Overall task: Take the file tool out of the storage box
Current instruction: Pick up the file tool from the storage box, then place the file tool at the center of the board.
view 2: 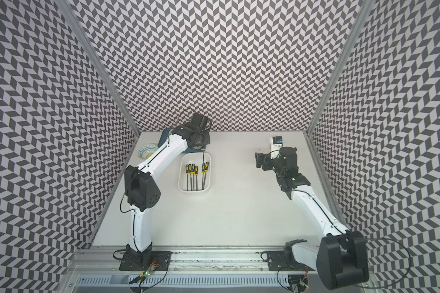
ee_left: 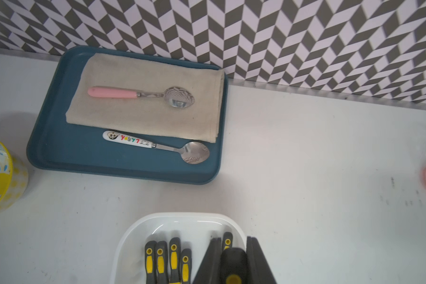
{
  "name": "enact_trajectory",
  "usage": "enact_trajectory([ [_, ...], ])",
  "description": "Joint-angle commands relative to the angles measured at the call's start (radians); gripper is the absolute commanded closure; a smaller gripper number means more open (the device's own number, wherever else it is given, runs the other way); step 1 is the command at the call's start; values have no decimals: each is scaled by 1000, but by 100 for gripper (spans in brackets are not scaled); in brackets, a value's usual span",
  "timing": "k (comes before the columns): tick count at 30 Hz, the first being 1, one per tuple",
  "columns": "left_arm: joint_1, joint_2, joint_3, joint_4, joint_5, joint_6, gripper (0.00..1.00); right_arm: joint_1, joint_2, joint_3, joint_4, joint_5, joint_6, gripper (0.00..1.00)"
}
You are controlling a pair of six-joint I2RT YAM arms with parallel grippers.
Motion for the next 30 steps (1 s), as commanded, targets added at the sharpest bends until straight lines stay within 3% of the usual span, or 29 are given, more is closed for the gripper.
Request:
enact_trajectory([
  [1,-57,-17,27,-35,22,3,95,6,-68,55,-17,4,26,6],
  [12,-170,97,38,3,-2,-77,99,5,-132,44,-76,-19,19,5],
  [30,-185,257,-14,100,8,-149,100,6,-160,-33,-47,-8,30,5],
])
